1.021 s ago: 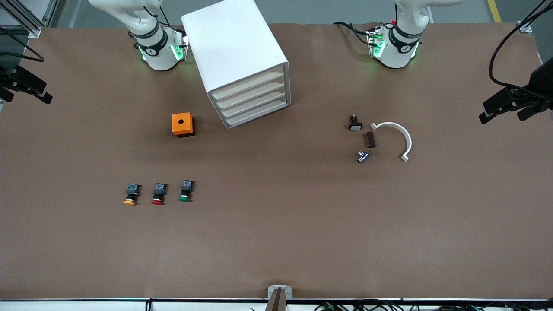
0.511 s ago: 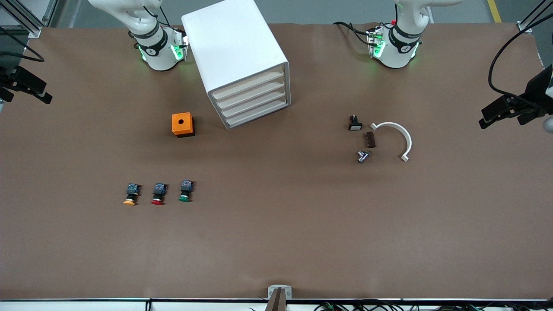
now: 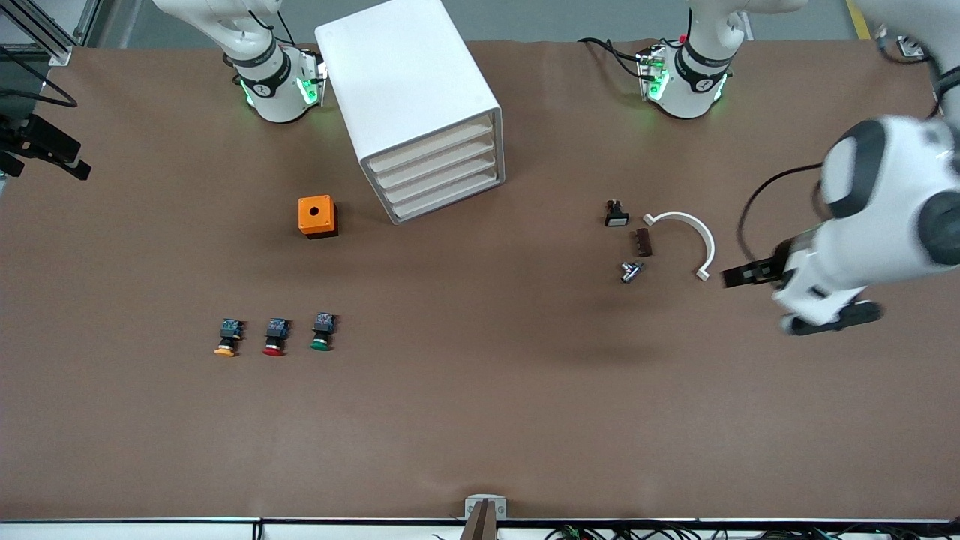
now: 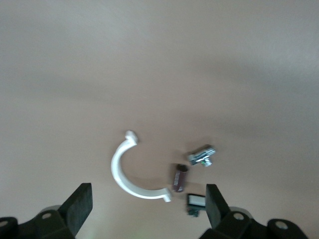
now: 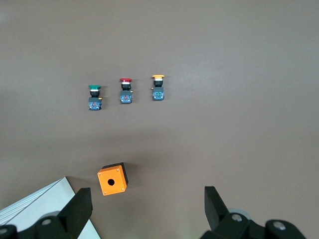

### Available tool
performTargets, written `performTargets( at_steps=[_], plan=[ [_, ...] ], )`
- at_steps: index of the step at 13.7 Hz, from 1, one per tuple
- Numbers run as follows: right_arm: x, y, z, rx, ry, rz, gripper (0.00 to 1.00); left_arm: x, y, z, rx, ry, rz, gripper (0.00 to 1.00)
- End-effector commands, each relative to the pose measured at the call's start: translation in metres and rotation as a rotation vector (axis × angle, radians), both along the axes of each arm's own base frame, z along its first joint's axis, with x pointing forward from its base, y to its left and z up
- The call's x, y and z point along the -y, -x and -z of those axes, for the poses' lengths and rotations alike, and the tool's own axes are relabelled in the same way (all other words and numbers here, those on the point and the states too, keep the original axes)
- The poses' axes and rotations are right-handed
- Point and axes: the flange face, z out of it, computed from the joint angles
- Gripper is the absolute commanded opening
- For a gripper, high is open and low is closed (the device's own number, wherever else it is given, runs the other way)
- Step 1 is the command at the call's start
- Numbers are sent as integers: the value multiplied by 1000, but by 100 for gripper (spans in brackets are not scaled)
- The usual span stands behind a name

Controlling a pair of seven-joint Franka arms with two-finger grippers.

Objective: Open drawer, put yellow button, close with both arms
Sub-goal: 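Move the left gripper toward the white cabinet's top drawer front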

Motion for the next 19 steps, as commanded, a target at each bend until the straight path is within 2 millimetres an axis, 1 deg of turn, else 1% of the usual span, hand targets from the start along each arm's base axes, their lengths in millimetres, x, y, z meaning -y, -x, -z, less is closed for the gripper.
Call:
performTargets(
  at_steps=[1,3,5,6,7,8,9,10,11,12,14,15,16,17,18,19],
  plan=[
    [3,8,-3,6,11,7,100,53,-11,32,-5,-60,-75,100],
    [5,10,-4,11,11,-4,100,88,-8,52,-13,-14,-168,100],
    [2,10,-4,11,13,-12,100,121,-6,49,-33,54,-213,100],
    [0,10,-4,12,16,-16,100,133,-3,54,-55,72,-245,100],
    [0,10,-4,15,19,-16,100,150,2,66,-102,115,-271,100],
    [0,10,-4,15,19,-16,100,166,8,72,-153,176,-296,100],
    [0,10,-4,15,19,-17,100,176,11,77,-211,235,-360,100],
    [0,10,-4,15,19,-17,100,184,12,84,-284,274,-482,100],
    [0,9,-3,11,19,-17,100,191,12,90,-341,277,-605,100],
    [0,9,-3,12,19,-16,100,204,15,89,-372,263,-673,100],
    [2,10,-2,8,19,-13,100,228,29,91,-422,214,-770,100],
    [3,10,-1,6,18,-11,100,237,35,91,-446,182,-819,100],
    [3,10,-1,6,18,-11,100,241,37,92,-505,149,-926,100],
    [2,10,-1,6,18,-13,100,246,44,101,-589,78,-1018,100],
    [1,10,-1,6,18,-14,100,256,55,107,-652,3,-1059,100],
    [1,10,-1,8,18,-14,100,268,65,106,-690,-39,-1089,100]
  ],
)
